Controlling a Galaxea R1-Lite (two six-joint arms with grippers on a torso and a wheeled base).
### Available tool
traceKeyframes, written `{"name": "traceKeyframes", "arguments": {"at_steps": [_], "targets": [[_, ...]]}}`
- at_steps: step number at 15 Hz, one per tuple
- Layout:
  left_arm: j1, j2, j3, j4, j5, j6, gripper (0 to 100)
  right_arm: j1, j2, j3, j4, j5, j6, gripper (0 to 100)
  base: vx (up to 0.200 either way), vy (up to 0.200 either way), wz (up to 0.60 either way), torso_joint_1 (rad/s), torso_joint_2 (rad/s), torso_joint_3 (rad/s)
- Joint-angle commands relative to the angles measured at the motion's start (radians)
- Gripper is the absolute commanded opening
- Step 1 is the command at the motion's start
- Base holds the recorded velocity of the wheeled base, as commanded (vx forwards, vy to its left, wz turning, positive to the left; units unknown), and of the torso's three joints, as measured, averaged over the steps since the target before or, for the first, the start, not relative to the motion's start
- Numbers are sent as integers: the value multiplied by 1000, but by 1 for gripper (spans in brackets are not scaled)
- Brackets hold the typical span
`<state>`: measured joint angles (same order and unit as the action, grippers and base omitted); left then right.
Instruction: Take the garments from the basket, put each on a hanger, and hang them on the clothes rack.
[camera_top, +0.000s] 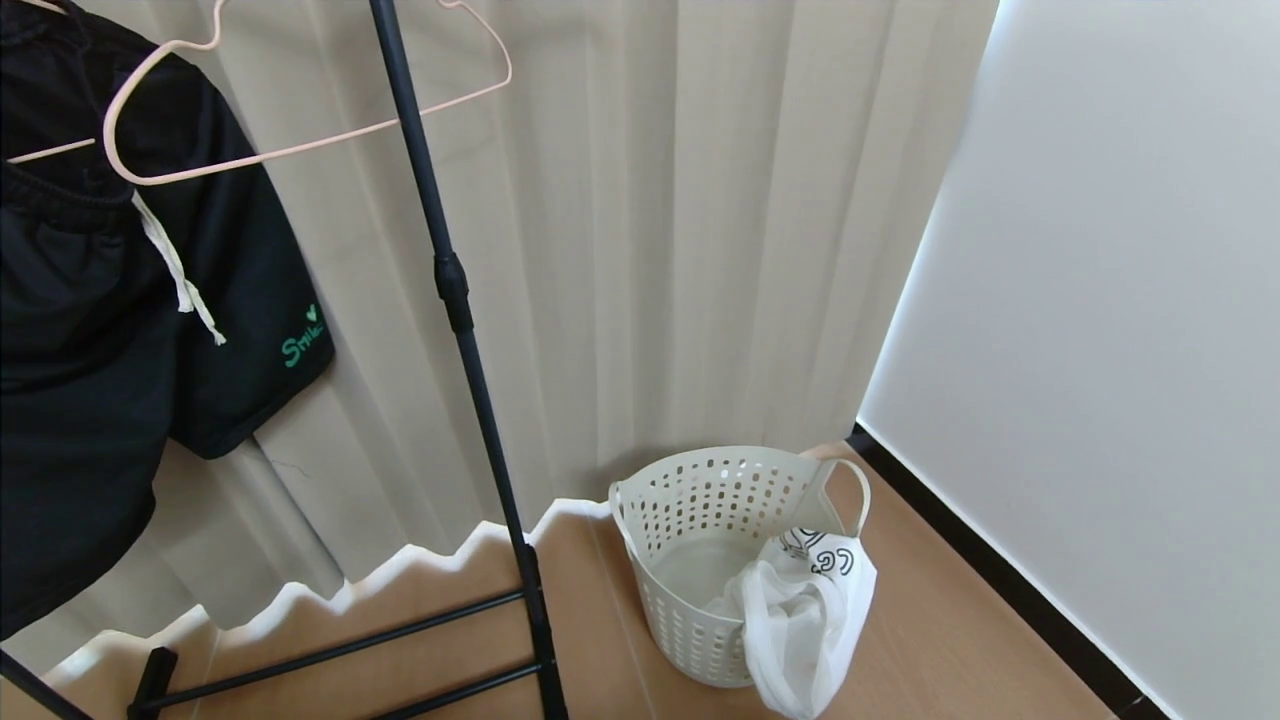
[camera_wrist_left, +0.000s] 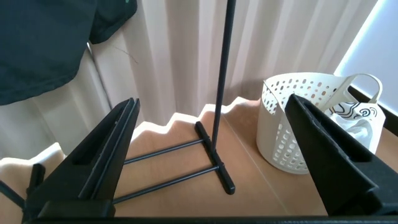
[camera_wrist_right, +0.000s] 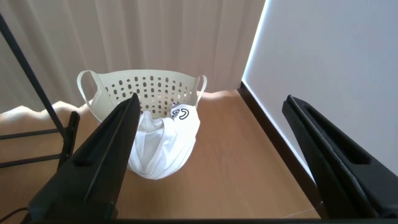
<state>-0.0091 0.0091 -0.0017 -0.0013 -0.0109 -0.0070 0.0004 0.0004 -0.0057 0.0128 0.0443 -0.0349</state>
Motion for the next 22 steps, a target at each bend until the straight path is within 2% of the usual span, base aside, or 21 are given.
{"name": "traceKeyframes", "arguments": {"at_steps": [1, 8, 22], "targets": [[0, 2, 0, 0, 0, 1, 100, 0, 0, 0, 0, 0, 0, 100, 0, 0, 0, 0, 0, 0], [0, 2, 0, 1, 0, 1, 100, 1, 0, 0, 0, 0, 0, 100, 0, 0, 0, -1, 1, -33], [0, 2, 0, 0, 0, 1, 100, 1, 0, 0, 0, 0, 0, 100, 0, 0, 0, 3, 3, -193]]}}
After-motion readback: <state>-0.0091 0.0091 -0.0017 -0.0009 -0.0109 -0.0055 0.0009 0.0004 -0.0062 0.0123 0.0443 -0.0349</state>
